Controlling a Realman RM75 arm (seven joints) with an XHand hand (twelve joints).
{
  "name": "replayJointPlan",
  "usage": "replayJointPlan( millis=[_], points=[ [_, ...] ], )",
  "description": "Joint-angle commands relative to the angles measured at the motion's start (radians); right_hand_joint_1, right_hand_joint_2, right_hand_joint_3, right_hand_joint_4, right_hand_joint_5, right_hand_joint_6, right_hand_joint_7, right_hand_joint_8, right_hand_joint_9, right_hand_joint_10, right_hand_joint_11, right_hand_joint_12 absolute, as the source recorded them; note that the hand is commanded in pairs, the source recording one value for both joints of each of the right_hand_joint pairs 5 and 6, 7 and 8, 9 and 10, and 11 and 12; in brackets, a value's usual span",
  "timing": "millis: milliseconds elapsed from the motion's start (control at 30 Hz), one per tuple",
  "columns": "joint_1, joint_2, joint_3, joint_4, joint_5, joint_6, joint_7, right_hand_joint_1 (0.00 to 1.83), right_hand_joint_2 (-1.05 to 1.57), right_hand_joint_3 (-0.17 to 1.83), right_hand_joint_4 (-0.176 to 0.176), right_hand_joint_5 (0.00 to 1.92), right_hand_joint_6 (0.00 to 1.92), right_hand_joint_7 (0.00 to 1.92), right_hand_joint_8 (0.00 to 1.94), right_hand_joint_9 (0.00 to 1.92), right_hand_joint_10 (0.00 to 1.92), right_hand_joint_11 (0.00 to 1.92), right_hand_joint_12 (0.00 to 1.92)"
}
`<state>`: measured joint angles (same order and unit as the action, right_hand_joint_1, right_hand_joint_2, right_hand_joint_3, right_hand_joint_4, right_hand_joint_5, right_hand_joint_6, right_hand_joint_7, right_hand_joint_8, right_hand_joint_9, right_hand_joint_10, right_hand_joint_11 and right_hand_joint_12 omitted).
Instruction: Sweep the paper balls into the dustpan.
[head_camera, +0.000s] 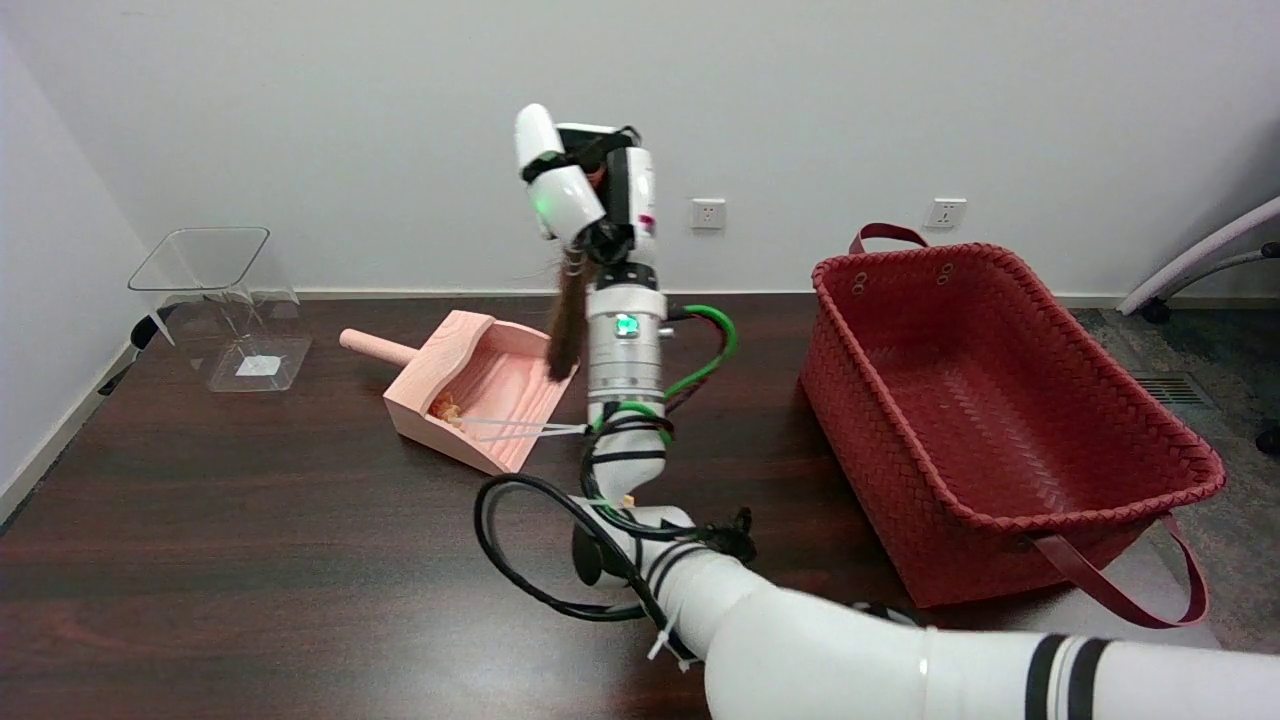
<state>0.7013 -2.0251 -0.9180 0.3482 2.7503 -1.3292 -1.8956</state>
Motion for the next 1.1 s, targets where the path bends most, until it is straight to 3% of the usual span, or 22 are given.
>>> replayJointPlan(
  millis=[33,133,267,500,667,867,1100],
  points=[
    [-0.480,0.014,-0.325,0.874,0.003,0.556,0.092,1.06,1.57,1.08,0.000,1.92,1.92,1.92,1.92,1.92,1.92,1.92,1.92],
    [-0.551,0.060,-0.396,1.024,0.003,0.692,0.141,1.04,1.57,1.17,0.000,1.92,1.92,1.92,1.92,1.92,1.92,1.92,1.92],
    [-0.614,0.110,-0.438,1.148,0.002,0.788,0.234,1.03,1.57,1.10,0.000,1.92,1.92,1.92,1.92,1.92,1.92,1.92,1.92],
    [-0.663,0.171,-0.461,1.267,0.002,0.886,0.513,1.03,1.57,1.02,0.000,1.92,1.92,1.92,1.92,1.92,1.92,1.92,1.92],
    [-0.690,0.286,-0.506,1.366,0.000,1.023,0.684,1.02,1.57,1.01,0.000,1.92,1.92,1.92,1.92,1.92,1.92,1.92,1.92],
    [-0.695,0.426,-0.553,1.420,0.000,1.110,0.986,0.99,1.57,1.02,0.000,1.92,1.92,1.92,1.92,1.92,1.92,1.92,1.92],
    [-0.701,0.493,-0.590,1.415,-0.001,1.114,1.251,0.98,1.57,0.95,0.000,1.92,1.92,1.92,1.92,1.92,1.92,1.92,1.92]
  ],
)
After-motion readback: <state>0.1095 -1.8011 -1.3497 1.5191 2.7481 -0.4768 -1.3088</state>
